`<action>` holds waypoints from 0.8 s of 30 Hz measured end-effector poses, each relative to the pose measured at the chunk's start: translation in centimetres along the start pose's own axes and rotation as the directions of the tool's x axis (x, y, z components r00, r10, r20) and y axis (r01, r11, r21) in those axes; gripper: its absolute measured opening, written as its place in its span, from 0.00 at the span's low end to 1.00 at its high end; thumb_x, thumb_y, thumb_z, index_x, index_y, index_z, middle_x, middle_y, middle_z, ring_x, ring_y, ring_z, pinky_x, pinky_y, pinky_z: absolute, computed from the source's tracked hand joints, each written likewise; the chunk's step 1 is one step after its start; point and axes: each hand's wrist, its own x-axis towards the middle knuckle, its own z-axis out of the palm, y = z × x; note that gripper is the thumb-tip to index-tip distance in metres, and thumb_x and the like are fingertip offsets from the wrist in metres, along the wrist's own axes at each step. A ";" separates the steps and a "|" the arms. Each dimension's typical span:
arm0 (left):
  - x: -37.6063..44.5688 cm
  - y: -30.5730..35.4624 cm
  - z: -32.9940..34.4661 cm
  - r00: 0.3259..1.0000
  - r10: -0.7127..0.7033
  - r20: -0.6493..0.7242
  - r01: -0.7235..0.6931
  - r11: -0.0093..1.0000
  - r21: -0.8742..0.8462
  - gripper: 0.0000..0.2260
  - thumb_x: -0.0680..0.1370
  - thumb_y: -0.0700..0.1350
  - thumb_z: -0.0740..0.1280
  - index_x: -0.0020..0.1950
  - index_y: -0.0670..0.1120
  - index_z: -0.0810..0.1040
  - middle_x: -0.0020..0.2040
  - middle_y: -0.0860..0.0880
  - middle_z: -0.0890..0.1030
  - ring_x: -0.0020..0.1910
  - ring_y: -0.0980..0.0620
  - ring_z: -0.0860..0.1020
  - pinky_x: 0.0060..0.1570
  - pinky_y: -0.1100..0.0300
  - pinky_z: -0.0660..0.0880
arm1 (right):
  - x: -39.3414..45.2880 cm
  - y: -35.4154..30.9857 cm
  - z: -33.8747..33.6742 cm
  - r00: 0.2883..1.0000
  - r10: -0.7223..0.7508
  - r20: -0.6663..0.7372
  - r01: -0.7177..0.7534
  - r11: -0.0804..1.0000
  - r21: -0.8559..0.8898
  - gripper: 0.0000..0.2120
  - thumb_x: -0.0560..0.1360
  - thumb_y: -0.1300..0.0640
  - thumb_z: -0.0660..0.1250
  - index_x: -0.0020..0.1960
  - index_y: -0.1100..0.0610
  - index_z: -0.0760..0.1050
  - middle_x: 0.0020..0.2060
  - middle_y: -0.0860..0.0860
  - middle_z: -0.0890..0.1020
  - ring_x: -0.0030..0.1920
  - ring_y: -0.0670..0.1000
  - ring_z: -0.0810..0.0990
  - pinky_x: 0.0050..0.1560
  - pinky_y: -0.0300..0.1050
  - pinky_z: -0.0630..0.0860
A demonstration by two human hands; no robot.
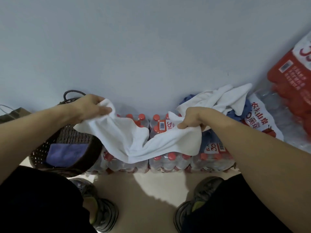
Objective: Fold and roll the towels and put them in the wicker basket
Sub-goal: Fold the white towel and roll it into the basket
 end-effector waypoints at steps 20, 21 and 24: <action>-2.0 5.5 3.3 0.981 0.114 0.158 -0.085 0.980 -0.181 0.12 0.73 0.44 0.75 0.54 0.43 0.80 0.43 0.42 0.85 0.40 0.42 0.83 0.40 0.48 0.81 | -3.6 -6.7 0.7 0.866 -0.474 -0.161 0.487 0.871 0.056 0.21 0.67 0.44 0.78 0.51 0.54 0.77 0.43 0.47 0.85 0.46 0.50 0.84 0.43 0.41 0.80; -2.2 5.8 3.2 0.985 0.092 0.144 -0.037 0.938 -0.346 0.15 0.74 0.41 0.74 0.58 0.43 0.76 0.41 0.42 0.84 0.36 0.44 0.82 0.33 0.52 0.79 | -4.2 -7.1 1.1 0.851 -0.517 -0.089 0.519 0.808 0.277 0.22 0.67 0.45 0.79 0.53 0.55 0.76 0.44 0.50 0.86 0.46 0.50 0.85 0.44 0.43 0.81; -2.9 7.0 2.9 0.968 0.156 0.195 0.016 0.742 -0.670 0.22 0.75 0.34 0.69 0.68 0.45 0.69 0.44 0.41 0.85 0.36 0.46 0.84 0.31 0.58 0.79 | -5.8 -8.4 2.4 0.833 -0.547 -0.086 0.522 0.723 0.453 0.36 0.61 0.41 0.81 0.62 0.50 0.70 0.52 0.46 0.82 0.50 0.43 0.84 0.49 0.46 0.83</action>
